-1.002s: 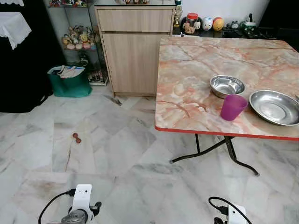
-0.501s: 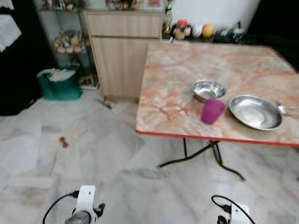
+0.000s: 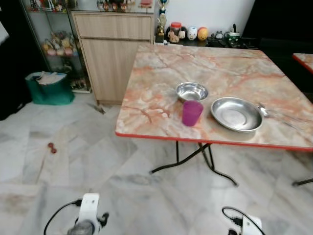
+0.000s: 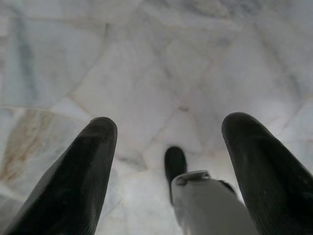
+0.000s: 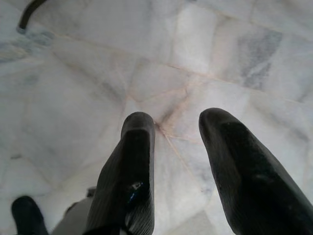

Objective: Setting the table

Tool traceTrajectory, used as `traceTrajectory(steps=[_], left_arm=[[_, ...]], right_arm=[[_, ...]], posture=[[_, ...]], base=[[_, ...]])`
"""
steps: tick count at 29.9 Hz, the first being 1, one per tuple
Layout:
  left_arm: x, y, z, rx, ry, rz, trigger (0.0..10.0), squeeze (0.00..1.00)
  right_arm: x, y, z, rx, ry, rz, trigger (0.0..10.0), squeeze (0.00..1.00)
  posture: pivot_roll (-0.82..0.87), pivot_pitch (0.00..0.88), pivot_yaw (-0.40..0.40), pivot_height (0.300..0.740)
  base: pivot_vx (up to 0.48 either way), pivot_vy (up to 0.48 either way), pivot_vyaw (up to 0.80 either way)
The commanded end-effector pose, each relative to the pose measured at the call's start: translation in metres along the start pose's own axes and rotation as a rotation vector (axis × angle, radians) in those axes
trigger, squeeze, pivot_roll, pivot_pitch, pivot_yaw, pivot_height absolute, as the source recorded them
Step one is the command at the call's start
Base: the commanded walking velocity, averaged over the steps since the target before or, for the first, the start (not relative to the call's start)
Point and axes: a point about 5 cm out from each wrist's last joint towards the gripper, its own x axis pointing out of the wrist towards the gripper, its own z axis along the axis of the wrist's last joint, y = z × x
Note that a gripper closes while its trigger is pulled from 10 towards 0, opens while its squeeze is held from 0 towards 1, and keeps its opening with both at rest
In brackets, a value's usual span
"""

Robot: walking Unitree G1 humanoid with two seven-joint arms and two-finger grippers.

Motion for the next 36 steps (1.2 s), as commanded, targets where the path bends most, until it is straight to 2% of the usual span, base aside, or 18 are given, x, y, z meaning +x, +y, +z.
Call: traceTrajectory(steps=[1, 16, 23, 34, 36], left_arm=[[0.001, -0.003, 0.003, -0.005, -0.004, -0.004, 10.0, 0.0], [0.0, -0.001, 0.003, -0.004, -0.008, 0.002, 10.0, 0.0], [0.0, -0.002, 0.002, -0.007, -0.006, 0.003, 10.0, 0.0], [0.0, -0.002, 0.0, 0.008, -0.001, 0.003, 10.0, 0.0], [0.0, -0.002, 0.0, 0.01, -0.002, 0.004, 10.0, 0.0]], right_arm=[[0.0, -0.003, -0.001, 0.009, 0.0, -0.011, 10.0, 0.0], [0.0, 0.0, 0.001, 0.009, -0.005, -0.004, 10.0, 0.0], [0.0, -0.001, 0.001, -0.001, -0.012, -0.005, 10.0, 0.0], [-0.001, -0.002, 0.008, -0.035, -0.097, -0.023, 10.0, 0.0], [-0.001, -0.002, 0.011, -0.072, -0.127, -0.035, 10.0, 0.0]], posture=[[0.08, 0.0, -0.044, 0.731], [0.09, 0.0, -0.04, 0.731], [0.08, 0.0, -0.04, 0.731], [0.05, 0.0, -0.036, 0.731], [0.04, 0.0, -0.029, 0.731]], base=[[0.0, -0.266, 0.0], [0.0, -0.251, 0.0], [0.0, 0.0, 0.0], [0.0, 0.0, 0.0], [0.0, 0.0, 0.0]])
